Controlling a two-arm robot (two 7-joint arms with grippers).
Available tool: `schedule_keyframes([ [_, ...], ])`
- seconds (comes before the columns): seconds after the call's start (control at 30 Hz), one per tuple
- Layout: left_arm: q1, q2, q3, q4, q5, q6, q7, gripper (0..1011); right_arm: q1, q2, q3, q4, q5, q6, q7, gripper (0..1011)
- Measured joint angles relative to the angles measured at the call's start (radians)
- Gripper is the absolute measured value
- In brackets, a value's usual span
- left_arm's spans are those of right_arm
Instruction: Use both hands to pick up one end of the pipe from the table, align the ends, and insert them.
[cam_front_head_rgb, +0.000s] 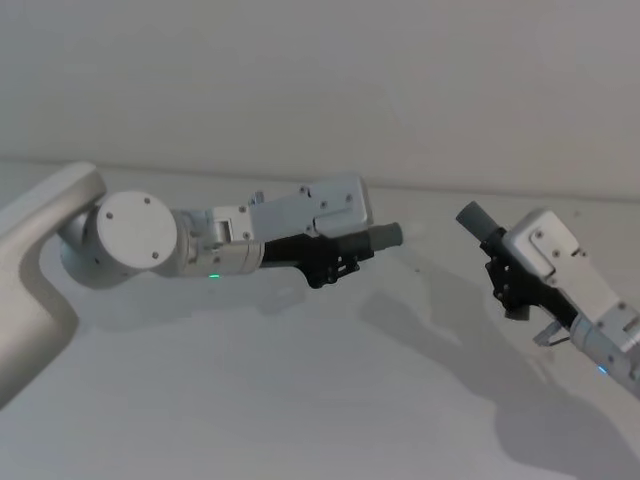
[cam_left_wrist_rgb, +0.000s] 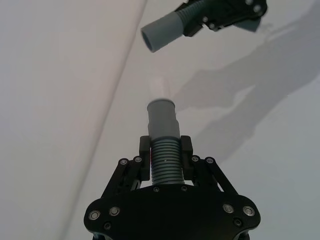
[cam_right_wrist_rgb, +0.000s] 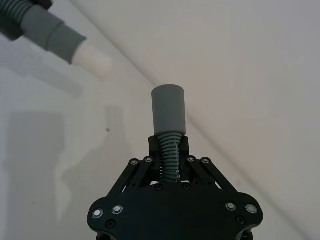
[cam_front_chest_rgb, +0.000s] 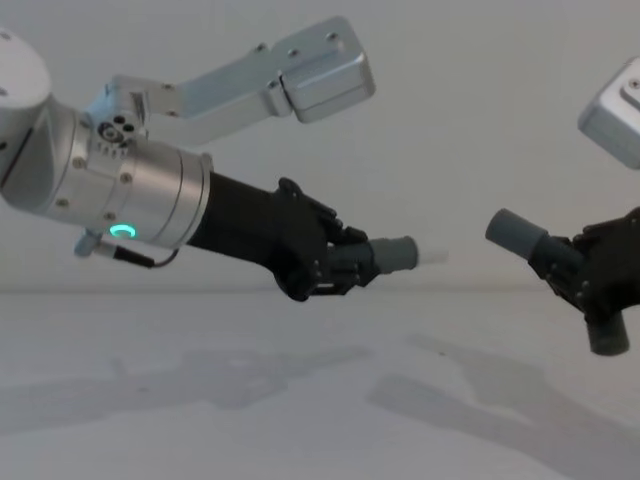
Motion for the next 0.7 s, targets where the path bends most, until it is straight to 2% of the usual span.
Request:
schedule_keyframes([
  [0.27,-0.066,0.034,0.047,-0.018,0.096,-0.074,-0.053,329,0.015,0.061,-0.026,0.022,-0.078,-0.159,0.003,172],
  [0.4,-0.085,0.044,0.061,-0.025,0.124,-0.096,-0.069,328,0.026,0.088,-0.039,0.036,-0.123,-0.243,0.0,172],
  [0.5,-0.098,0.05,0.07,-0.03,0.142,-0.11,-0.079,328,0.04,0.118,-0.054,0.054,-0.174,-0.328,-0.009,171],
  [0.7,-0.115,0.06,0.081,-0.035,0.167,-0.129,-0.093,329,0.057,0.15,-0.07,0.076,-0.238,-0.432,-0.024,172],
])
